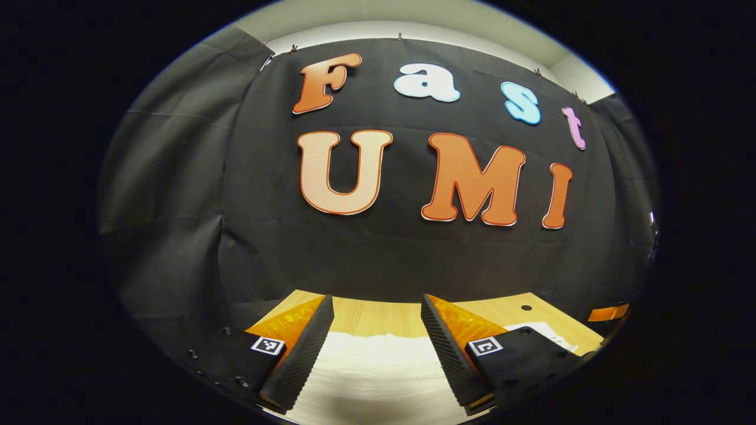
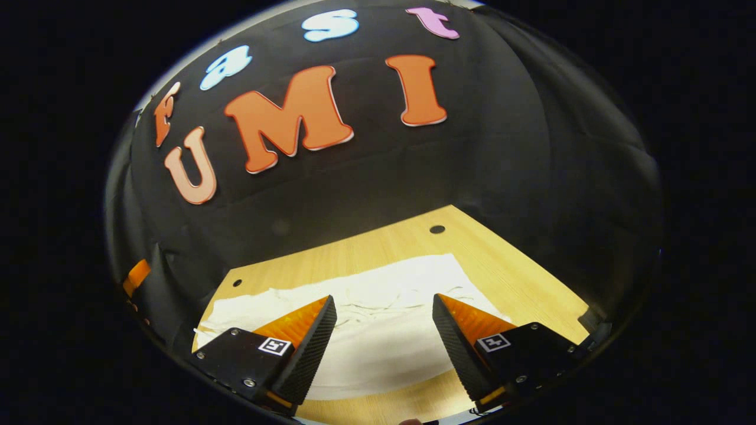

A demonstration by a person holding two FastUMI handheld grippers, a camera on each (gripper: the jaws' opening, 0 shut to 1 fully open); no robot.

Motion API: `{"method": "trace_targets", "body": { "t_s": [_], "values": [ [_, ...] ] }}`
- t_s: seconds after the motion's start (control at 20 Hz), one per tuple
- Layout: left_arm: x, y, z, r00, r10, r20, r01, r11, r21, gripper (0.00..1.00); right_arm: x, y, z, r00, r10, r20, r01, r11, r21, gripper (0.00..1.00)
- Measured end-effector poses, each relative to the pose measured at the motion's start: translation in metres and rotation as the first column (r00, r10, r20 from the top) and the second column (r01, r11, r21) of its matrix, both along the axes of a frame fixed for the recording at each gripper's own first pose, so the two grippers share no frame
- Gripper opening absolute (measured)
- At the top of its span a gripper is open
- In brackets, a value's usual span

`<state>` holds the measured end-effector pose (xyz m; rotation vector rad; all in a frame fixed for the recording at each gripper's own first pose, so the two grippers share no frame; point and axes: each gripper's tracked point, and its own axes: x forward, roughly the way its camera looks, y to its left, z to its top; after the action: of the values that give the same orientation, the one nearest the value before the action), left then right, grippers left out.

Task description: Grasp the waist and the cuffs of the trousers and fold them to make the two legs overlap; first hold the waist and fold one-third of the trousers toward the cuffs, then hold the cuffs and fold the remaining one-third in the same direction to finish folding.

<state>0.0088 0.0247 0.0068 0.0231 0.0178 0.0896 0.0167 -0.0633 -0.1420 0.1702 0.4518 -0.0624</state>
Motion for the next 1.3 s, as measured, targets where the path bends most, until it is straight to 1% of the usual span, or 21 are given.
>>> {"method": "trace_targets", "body": {
  "t_s": [0.15,0.25,0.45,0.55,0.6,0.7,0.75,0.9,1.0,1.05,1.15,1.25,1.3],
  "values": [
    [0.002,0.001,-0.002,1.0,0.007,-0.009,-0.007,1.0,-0.001,0.97,-0.008,-0.015,-0.041,0.991,-0.042,-0.125,0.056,0.993,0.108,0.98],
    [0.004,0.004,-0.003,1.0,0.022,-0.017,-0.021,1.0,0.012,0.97,-0.012,-0.026,-0.064,0.981,-0.069,-0.182,0.1,0.981,0.168,0.99],
    [0.007,0.007,-0.005,0.999,0.036,-0.025,-0.036,0.999,0.013,0.96,-0.023,-0.052,-0.103,0.948,-0.134,-0.29,0.216,0.938,0.272,0.98],
    [0.009,0.008,-0.007,0.999,0.043,-0.033,-0.043,0.999,0.011,0.97,-0.029,-0.063,-0.118,0.925,-0.161,-0.344,0.277,0.906,0.321,0.99],
    [0.009,0.01,-0.009,0.998,0.048,-0.034,-0.048,0.999,0.009,0.97,-0.029,-0.065,-0.124,0.912,-0.169,-0.373,0.309,0.882,0.357,0.99],
    [0.01,0.013,-0.01,0.997,0.059,-0.039,-0.059,0.998,0.007,0.97,-0.03,-0.071,-0.135,0.886,-0.194,-0.421,0.382,0.821,0.426,0.99],
    [0.01,0.014,-0.01,0.997,0.065,-0.04,-0.065,0.998,0.007,0.97,-0.029,-0.077,-0.141,0.875,-0.205,-0.438,0.408,0.8,0.44,0.99],
    [0.008,0.023,-0.011,0.995,0.092,-0.046,-0.091,0.996,0.012,0.97,-0.029,-0.093,-0.162,0.843,-0.231,-0.486,0.455,0.788,0.414,0.98],
    [0.007,0.03,-0.011,0.992,0.116,-0.05,-0.115,0.993,0.011,0.97,-0.025,-0.097,-0.17,0.825,-0.236,-0.514,0.482,0.768,0.421,0.99],
    [0.006,0.033,-0.012,0.991,0.126,-0.051,-0.126,0.992,0.009,0.97,-0.023,-0.101,-0.174,0.817,-0.24,-0.524,0.493,0.763,0.418,0.99],
    [0.004,0.039,-0.014,0.988,0.147,-0.055,-0.147,0.989,0.011,0.97,-0.02,-0.106,-0.184,0.802,-0.243,-0.546,0.505,0.763,0.402,0.98],
    [0.003,0.046,-0.014,0.984,0.167,-0.056,-0.166,0.986,0.012,0.97,-0.017,-0.102,-0.19,0.786,-0.236,-0.572,0.519,0.756,0.4,0.99],
    [0.002,0.049,-0.015,0.983,0.177,-0.056,-0.177,0.984,0.012,0.96,-0.012,-0.101,-0.189,0.786,-0.234,-0.573,0.521,0.75,0.408,0.99]
  ]
}}
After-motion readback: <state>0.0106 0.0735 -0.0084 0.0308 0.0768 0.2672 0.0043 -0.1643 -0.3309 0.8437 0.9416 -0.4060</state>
